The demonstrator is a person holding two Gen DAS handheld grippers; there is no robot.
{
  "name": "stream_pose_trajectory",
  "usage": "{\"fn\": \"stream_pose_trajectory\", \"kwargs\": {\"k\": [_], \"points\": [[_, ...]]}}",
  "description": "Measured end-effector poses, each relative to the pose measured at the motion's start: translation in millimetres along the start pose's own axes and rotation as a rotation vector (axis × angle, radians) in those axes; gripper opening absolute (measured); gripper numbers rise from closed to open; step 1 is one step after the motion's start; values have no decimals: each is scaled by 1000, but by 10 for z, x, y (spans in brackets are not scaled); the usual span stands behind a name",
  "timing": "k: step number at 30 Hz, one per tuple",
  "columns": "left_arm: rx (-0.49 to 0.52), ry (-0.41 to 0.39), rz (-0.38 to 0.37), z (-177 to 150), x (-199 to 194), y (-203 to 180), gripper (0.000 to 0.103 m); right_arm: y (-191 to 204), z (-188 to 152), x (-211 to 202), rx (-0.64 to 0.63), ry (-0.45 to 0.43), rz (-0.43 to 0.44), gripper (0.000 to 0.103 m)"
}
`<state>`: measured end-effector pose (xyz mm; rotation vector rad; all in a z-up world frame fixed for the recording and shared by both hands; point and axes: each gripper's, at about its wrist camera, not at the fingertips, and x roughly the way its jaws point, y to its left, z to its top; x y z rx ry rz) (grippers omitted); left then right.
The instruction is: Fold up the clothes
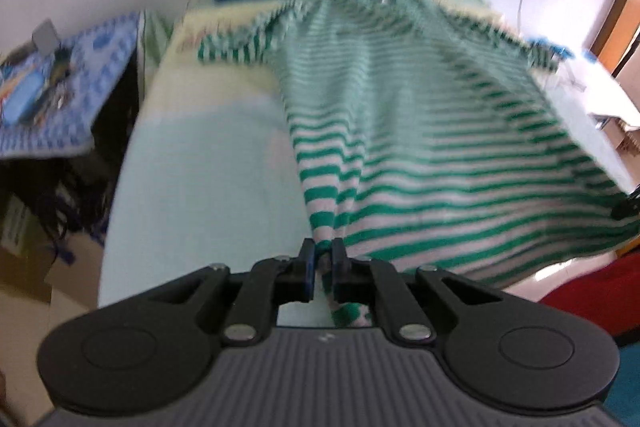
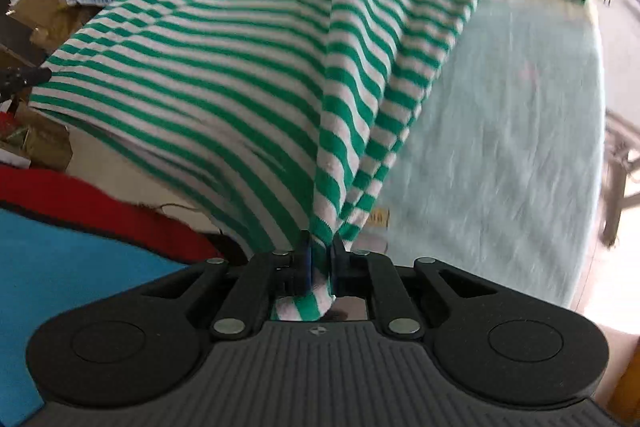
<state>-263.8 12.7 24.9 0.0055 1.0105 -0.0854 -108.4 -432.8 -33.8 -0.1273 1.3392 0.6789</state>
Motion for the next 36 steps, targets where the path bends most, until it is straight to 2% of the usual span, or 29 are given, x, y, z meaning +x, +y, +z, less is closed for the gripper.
{"fn": "stream_pose_trajectory", "kwargs": {"k": [4, 6, 8, 9, 12, 15, 16, 17, 18, 19, 20, 23, 25, 27, 29, 32, 36], "points": [[29, 75, 27, -139, 290, 13, 4, -60, -14, 175, 27, 36, -35, 11], [49, 103, 45, -183, 377, 54, 4, -101, -23, 208, 51, 54, -21, 18], [76, 119, 60, -204, 393, 112, 4, -118, -19, 146, 57, 76, -19, 39], [89, 118, 68, -196, 369, 151, 4, -125, -15, 111, 58, 87, -19, 39], [125, 98, 83, -85, 280, 283, 6, -185, 42, -134, 75, -5, -26, 39], [145, 36, 86, 158, 306, 338, 13, -273, 179, -284, 149, -142, -41, 51], [156, 18, 88, 232, 368, 328, 26, -307, 251, -270, 177, -182, -67, 52], [164, -4, 85, 300, 454, 320, 44, -345, 328, -240, 204, -219, -99, 52], [169, -21, 87, 361, 547, 315, 53, -377, 397, -206, 229, -250, -125, 52], [166, -25, 95, 417, 666, 314, 57, -411, 473, -150, 253, -288, -153, 52], [163, -17, 99, 484, 804, 307, 50, -434, 557, -82, 271, -327, -186, 52], [151, -21, 111, 715, 1128, 298, 50, -557, 855, 68, 335, -425, -297, 52], [131, -47, 102, 895, 1238, 326, 50, -640, 1029, 108, 374, -455, -308, 52], [110, -85, 94, 1098, 1323, 366, 55, -718, 1197, 144, 409, -479, -314, 52], [108, -122, 120, 1299, 1414, 431, 65, -732, 1337, 190, 448, -460, -346, 52], [129, -160, 177, 1569, 1583, 567, 68, -712, 1395, 163, 486, -456, -297, 53], [182, -168, 241, 1844, 1856, 792, 70, -543, 1400, 126, 521, -464, -225, 60]]}}
